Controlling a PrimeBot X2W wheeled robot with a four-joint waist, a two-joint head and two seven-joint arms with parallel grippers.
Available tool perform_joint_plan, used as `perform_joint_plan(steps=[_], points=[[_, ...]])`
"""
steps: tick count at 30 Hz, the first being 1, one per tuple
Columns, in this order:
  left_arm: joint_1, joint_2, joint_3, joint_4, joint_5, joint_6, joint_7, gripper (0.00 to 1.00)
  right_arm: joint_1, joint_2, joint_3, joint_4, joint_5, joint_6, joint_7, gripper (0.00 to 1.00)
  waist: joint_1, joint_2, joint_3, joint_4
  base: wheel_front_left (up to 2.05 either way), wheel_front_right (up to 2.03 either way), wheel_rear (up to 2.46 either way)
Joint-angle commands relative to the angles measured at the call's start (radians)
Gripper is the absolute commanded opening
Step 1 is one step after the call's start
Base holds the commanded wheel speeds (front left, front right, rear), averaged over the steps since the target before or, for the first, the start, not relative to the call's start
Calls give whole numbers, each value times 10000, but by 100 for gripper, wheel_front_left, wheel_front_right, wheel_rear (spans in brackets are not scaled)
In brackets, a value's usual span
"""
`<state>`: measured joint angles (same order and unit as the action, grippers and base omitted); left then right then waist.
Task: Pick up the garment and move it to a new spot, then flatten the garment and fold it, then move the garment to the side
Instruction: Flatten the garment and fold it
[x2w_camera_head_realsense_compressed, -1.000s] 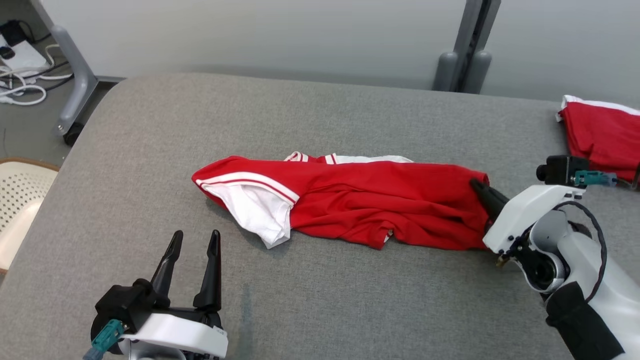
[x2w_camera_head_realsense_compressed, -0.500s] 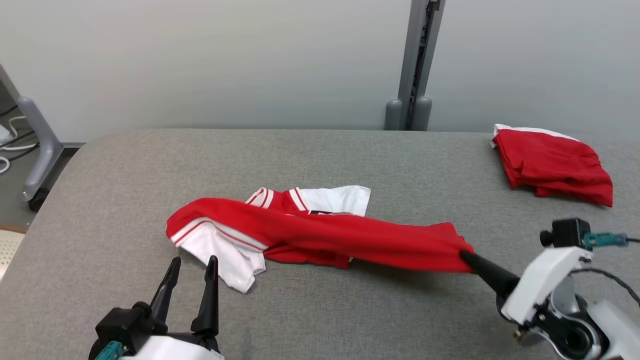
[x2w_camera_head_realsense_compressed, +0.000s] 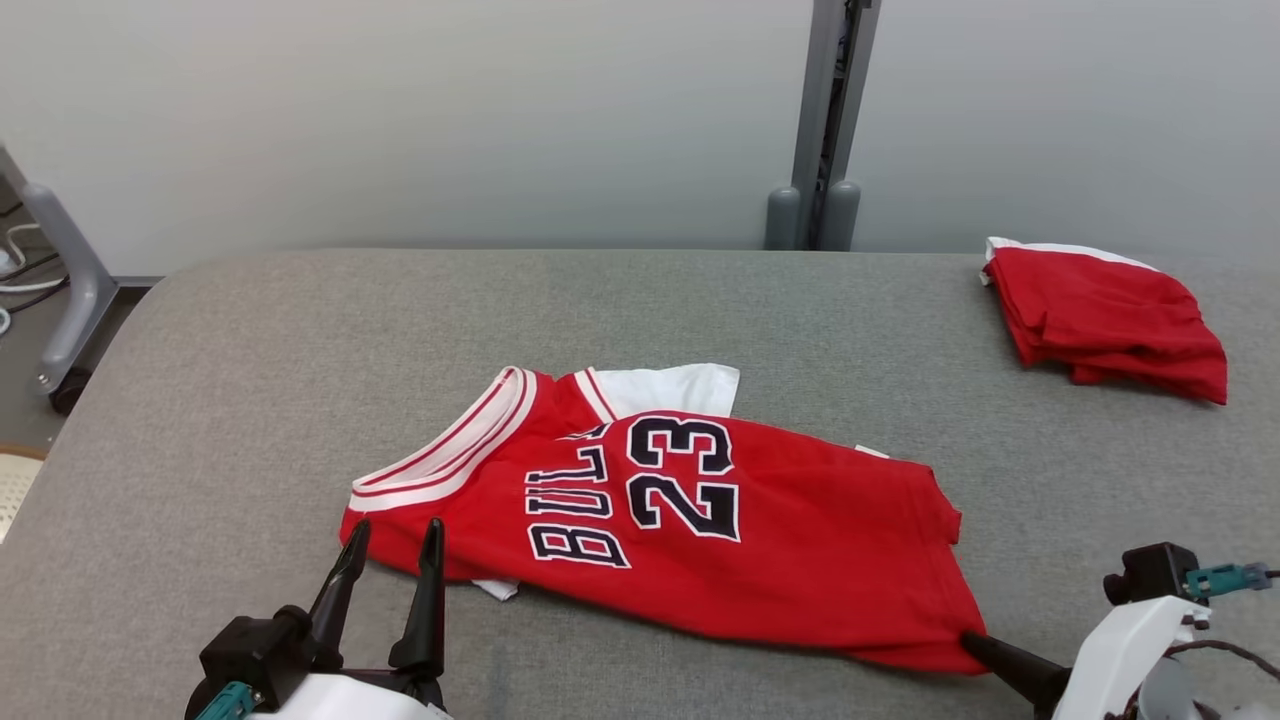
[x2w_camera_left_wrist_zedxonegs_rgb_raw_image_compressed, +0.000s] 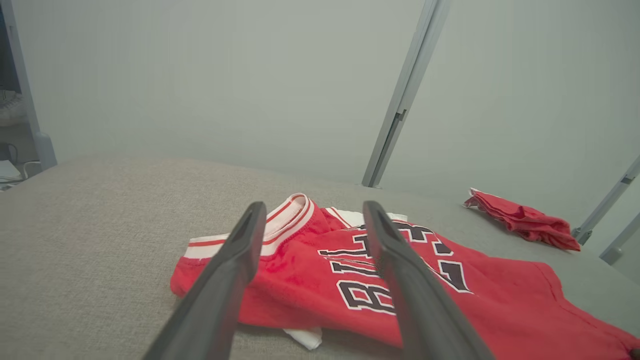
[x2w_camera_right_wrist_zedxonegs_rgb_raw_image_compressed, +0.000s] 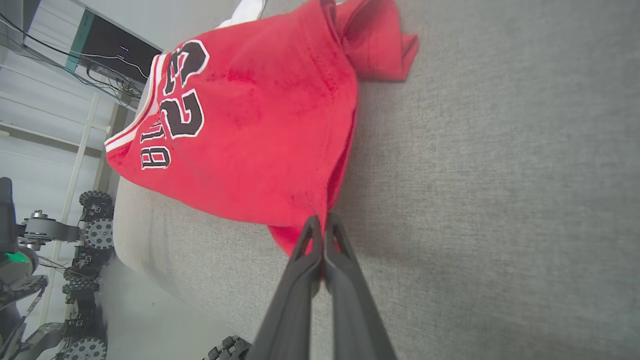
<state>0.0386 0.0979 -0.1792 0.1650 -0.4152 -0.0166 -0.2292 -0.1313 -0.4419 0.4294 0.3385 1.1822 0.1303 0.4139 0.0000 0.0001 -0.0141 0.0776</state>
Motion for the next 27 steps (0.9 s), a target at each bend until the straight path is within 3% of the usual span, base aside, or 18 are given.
perform_joint_plan(steps=[1,5,6,7,8,13,18,22,27], points=[[-22,78,15,-1,-25,19,-2,100,36,56,-25,83,-90,10,-61,0,0,-1,45,58,0,0,0],[-172,106,-17,34,-55,16,24,100,-266,511,-218,803,-781,10,-440,0,0,-1,201,209,0,0,0],[-196,117,-25,49,-59,15,31,100,-290,598,-257,964,-930,10,-545,27,0,-1,211,231,0,0,0],[-214,130,-29,65,-55,16,44,100,-329,698,-288,1131,-1053,10,-635,35,0,-1,216,251,0,0,0],[-226,141,-35,77,-59,20,53,100,-362,777,-332,1297,-1178,10,-701,100,0,-1,214,267,0,0,0],[-200,210,-55,138,-103,63,121,100,-410,1077,-566,1700,-1570,10,-982,100,0,-1,123,260,0,0,0],[-54,293,-18,80,-157,122,156,100,-190,981,-1126,1189,-1798,10,-1572,100,0,-1,-28,108,0,0,0],[95,384,111,-45,-213,200,132,100,133,755,-2203,24,-2347,10,-2900,100,0,-1,-84,-101,0,0,0],[149,437,183,-143,-270,286,100,100,530,1053,-2974,-881,-3431,10,-4291,100,0,-1,-92,-261,0,0,0]])
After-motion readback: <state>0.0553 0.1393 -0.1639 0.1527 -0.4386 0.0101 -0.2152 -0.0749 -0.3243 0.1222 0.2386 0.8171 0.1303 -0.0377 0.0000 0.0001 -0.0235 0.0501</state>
